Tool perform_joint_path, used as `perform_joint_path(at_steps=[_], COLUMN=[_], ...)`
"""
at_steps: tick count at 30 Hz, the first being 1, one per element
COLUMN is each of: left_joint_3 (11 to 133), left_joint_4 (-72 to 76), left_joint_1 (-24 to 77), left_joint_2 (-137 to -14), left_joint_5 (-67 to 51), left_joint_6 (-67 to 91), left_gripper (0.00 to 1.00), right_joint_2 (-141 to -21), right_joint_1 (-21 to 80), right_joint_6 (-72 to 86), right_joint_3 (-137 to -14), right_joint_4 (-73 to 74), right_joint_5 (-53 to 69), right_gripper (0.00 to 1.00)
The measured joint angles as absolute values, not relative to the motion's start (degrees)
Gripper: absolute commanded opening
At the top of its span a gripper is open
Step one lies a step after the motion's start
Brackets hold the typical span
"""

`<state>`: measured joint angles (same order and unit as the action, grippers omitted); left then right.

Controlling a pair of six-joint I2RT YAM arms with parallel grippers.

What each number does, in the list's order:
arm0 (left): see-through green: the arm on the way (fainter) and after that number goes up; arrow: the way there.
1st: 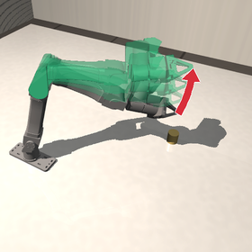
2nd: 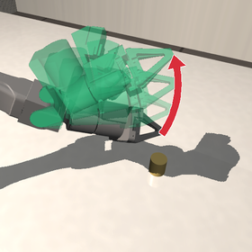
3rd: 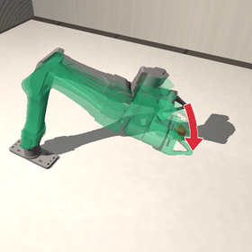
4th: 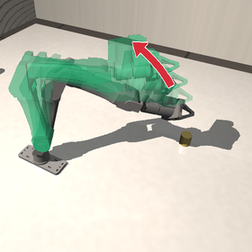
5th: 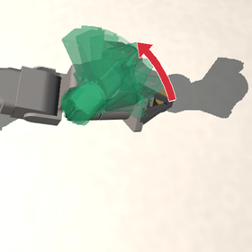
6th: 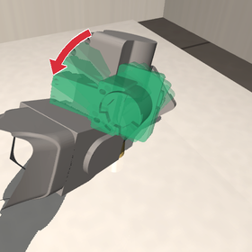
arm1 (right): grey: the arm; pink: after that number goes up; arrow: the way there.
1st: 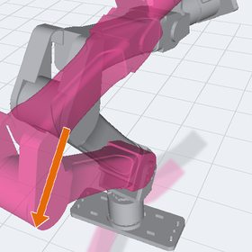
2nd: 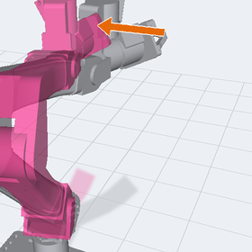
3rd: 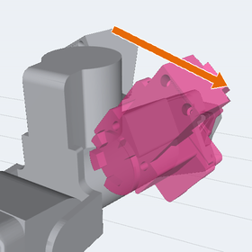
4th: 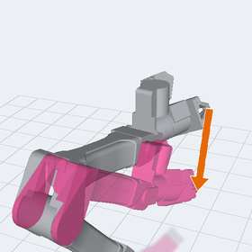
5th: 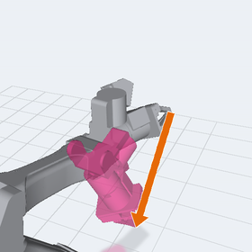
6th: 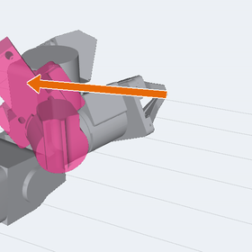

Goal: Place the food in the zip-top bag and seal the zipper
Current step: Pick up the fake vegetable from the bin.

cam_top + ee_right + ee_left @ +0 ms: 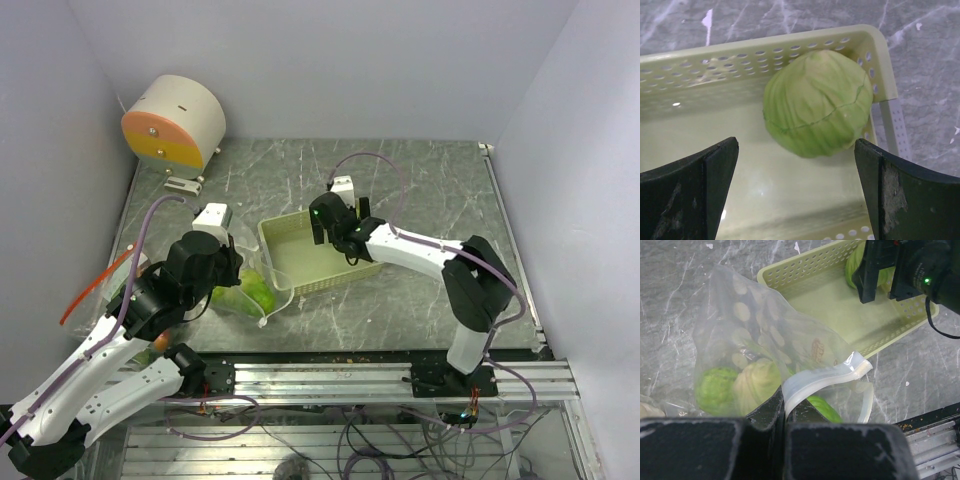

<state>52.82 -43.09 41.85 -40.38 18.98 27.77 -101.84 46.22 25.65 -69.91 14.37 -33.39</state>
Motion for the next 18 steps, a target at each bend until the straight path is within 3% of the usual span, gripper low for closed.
perform_joint_path(at_steps=[5, 8, 13, 16, 18], left_joint_3=[52.8, 52.8, 52.8, 52.9, 52.9], left_joint_4=[-43.1, -43.2, -43.6, -43.9, -44.1], left_joint_1=[41.8, 41.8, 41.8, 41.8, 41.8], left_joint_2=[-40.3, -40.3, -39.8, -39.4, -39.3], left_joint_5=[19.0, 19.0, 19.0, 19.0, 19.0], left_joint_6=[27.7, 27.7, 27.7, 27.7, 27.7], left_gripper=[0.07, 0.07, 0.07, 0.07, 0.07], right_joint_2=[-105.5, -107.9, -109.8, -109.8, -109.3], right_joint_1=[45.9, 45.2, 43.9, 43.8, 43.8], right_joint_6=[24.6, 24.1, 23.4, 23.2, 23.3], right_joint_3=[-71.0, -72.1, -72.4, -72.1, -71.1], right_joint_4=[13.0, 12.3, 10.1, 9.2, 8.4], right_joint_5=[-37.4, -38.6, -39.4, -39.6, -39.9], right_gripper=[0.99, 0.92, 0.48, 0.33, 0.28])
